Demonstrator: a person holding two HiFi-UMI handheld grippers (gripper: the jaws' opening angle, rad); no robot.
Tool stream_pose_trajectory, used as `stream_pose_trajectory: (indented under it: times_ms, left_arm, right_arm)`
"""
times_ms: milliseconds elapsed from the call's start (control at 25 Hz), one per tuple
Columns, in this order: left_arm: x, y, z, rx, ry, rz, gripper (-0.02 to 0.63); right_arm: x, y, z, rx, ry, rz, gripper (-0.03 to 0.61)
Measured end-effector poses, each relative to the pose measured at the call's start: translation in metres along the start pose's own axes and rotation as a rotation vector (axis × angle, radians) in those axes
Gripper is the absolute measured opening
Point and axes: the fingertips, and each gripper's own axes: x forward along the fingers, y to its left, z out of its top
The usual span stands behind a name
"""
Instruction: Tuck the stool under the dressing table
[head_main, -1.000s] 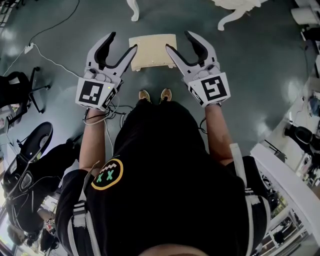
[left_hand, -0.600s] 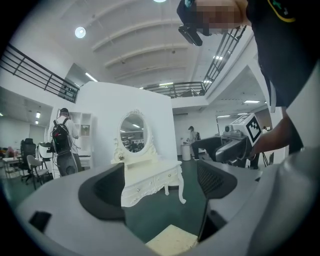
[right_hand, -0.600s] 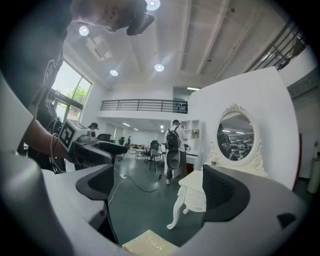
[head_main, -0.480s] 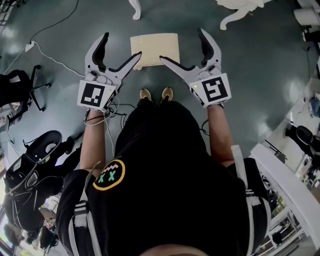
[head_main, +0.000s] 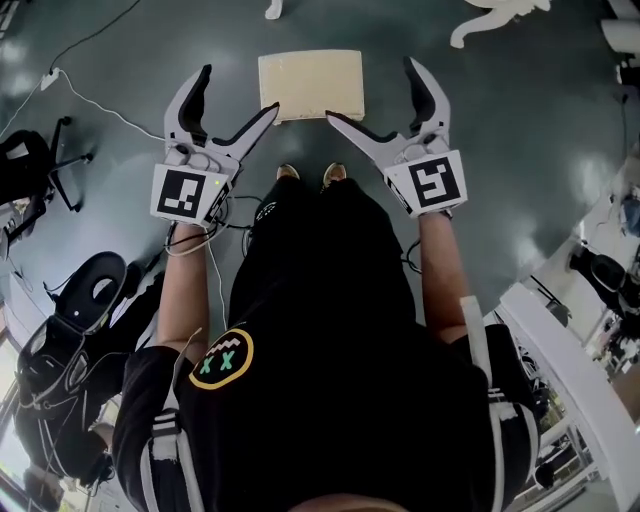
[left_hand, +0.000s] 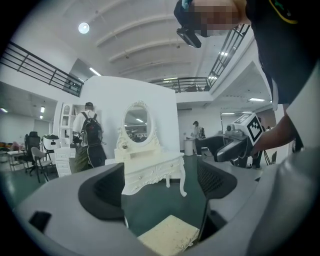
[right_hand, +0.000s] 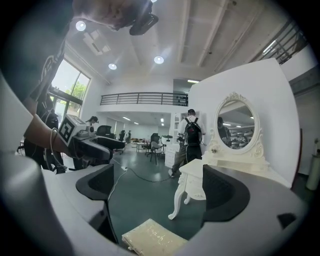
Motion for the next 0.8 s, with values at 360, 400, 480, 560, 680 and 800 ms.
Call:
stream_pose_trajectory:
  times_ms: [360,400,480,560,680,800]
  left_arm:
    - [0.025,-0.02,-0.128,-0.125,0.183,0.0,0.453]
    - [0.029,-0.015,-0.156,-0.17,0.224,0.001,0.453]
    - [0.038,-0.001,-0.223,-0.249,0.32,0.003,0.453]
    - [0.052,0.015,-0.299,-0.306,0.428,-0.006,0.454]
    - [0.087,0.02,-0.407,-0.395,0.549,-0.026,0.457]
    - [0.12,0.008,-0.495,-0.463,0.634,-0.018,0.456]
  right_arm:
    - [0.016,-0.01,-0.139,0.145,0.178,0.0,0.569]
    - [0.025,-0.012,-0.165,0.174,0.22,0.0,0.569]
    - [0.051,-0.017,-0.221,0.231,0.304,-0.001,0.568]
    - [0.081,-0.024,-0.286,0.281,0.398,-0.009,0.563]
    - [0.109,-0.043,-0.399,0.345,0.548,-0.036,0.561]
    - [0.111,-0.061,-0.501,0.4,0.66,-0.062,0.561]
